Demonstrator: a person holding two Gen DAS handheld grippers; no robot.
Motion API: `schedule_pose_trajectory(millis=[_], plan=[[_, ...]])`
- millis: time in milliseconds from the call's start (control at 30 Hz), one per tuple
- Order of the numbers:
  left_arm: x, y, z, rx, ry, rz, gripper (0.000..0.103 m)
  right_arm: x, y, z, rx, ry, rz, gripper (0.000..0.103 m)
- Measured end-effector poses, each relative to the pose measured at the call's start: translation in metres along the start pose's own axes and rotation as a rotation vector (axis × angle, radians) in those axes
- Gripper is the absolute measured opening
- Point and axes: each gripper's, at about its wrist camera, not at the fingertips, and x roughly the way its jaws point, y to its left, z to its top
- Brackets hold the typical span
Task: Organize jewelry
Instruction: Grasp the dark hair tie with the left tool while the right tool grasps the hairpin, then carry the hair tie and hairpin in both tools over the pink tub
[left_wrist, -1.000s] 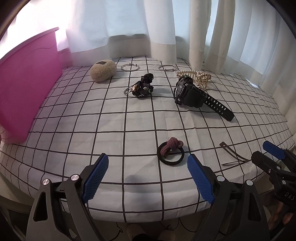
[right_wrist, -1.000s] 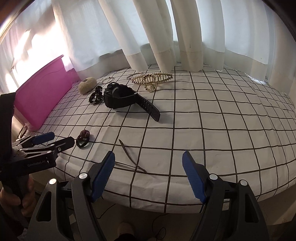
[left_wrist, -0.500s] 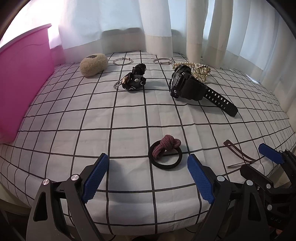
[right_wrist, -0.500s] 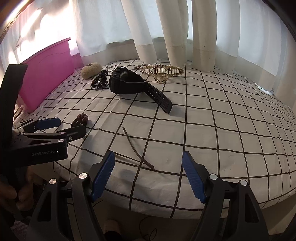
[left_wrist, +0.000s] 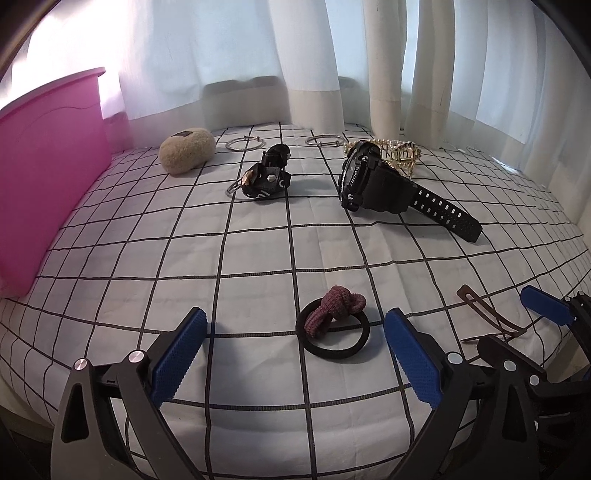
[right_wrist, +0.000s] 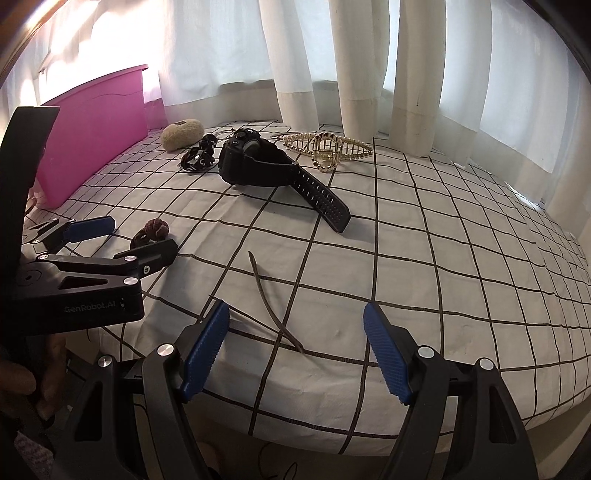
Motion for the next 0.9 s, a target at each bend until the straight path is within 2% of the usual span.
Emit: schedule_pose_trajectory(millis=[100, 167, 300, 400, 433, 533, 633, 900], plan=[[-0.003, -0.001, 0.0, 0.005, -0.006, -0.006, 0.085, 0.0, 0.001, 0.001, -0.008, -0.002, 0.004, 0.071], [-0.005, -0.003, 0.0, 0.01, -0.007, -0.009, 0.075, 0.0, 0.002, 0.001, -0.015, -0.002, 0.014, 0.066], [-0.007, -0.002, 0.002, -0.004, -0.001, -0.004, 0.062, -0.002, 0.009, 0.003, -0.053, -0.006, 0.035, 0.04], [-0.008, 0.001, 0.004, -0.013, -0.001, 0.002, 0.047, -0.002, 0.015, 0.003, -0.075, -0.011, 0.037, 0.017], [-0.008, 0.002, 0.004, -0.013, -0.001, 0.001, 0.037, -0.002, 0.016, 0.004, -0.078, -0.011, 0.036, 0.011], [-0.009, 0.004, 0.005, -0.017, 0.004, 0.005, 0.015, -0.002, 0.014, 0.005, -0.064, -0.01, 0.047, 0.01], [-0.01, 0.009, 0.005, -0.027, 0.012, 0.004, 0.006, -0.004, 0.011, 0.005, -0.042, -0.023, 0.056, 0.01], [-0.018, 0.018, 0.006, -0.053, 0.011, -0.006, 0.006, -0.013, 0.002, 0.01, 0.014, -0.032, 0.085, 0.01]])
